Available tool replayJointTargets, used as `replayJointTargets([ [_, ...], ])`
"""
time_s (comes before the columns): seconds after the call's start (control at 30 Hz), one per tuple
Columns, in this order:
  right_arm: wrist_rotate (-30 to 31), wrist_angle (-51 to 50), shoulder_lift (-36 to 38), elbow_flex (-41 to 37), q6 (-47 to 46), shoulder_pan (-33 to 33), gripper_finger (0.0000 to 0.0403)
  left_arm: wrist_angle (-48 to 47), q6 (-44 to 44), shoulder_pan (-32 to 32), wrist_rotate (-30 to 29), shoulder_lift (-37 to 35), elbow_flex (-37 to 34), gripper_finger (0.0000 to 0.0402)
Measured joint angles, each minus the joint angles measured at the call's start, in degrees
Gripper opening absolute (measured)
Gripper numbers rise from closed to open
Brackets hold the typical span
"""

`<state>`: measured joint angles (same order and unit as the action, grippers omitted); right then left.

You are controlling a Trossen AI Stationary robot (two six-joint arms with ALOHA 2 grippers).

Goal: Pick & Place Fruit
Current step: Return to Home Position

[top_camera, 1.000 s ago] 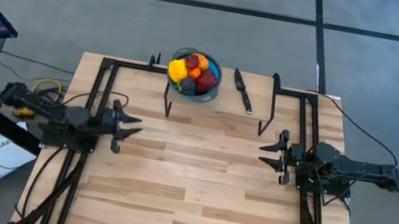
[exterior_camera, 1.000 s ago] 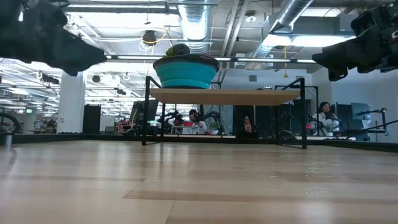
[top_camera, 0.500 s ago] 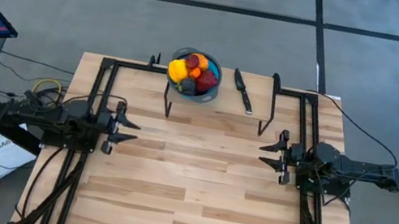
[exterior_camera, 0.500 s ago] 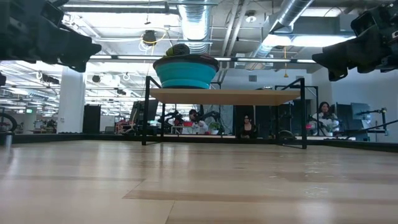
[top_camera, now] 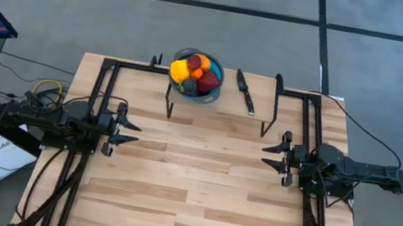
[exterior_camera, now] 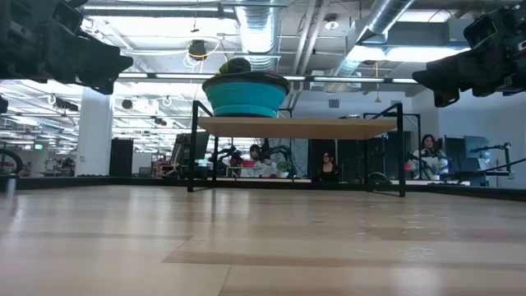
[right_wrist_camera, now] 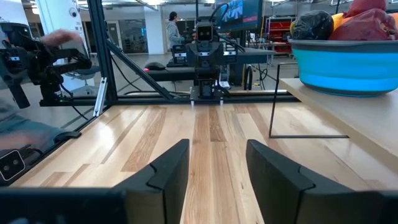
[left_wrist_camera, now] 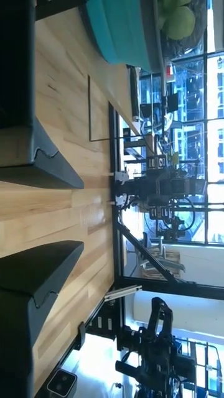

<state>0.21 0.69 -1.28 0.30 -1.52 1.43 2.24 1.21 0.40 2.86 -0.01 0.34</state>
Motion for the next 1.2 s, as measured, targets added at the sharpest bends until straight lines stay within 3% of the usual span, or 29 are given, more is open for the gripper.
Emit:
replayJointTargets([
  [1.2, 0.0, 0.0, 0.0, 0.0, 0.0, 0.0, 0.0160, 1.9, 0.0, 0.0, 0.0, 0.1, 0.0, 0.0140],
])
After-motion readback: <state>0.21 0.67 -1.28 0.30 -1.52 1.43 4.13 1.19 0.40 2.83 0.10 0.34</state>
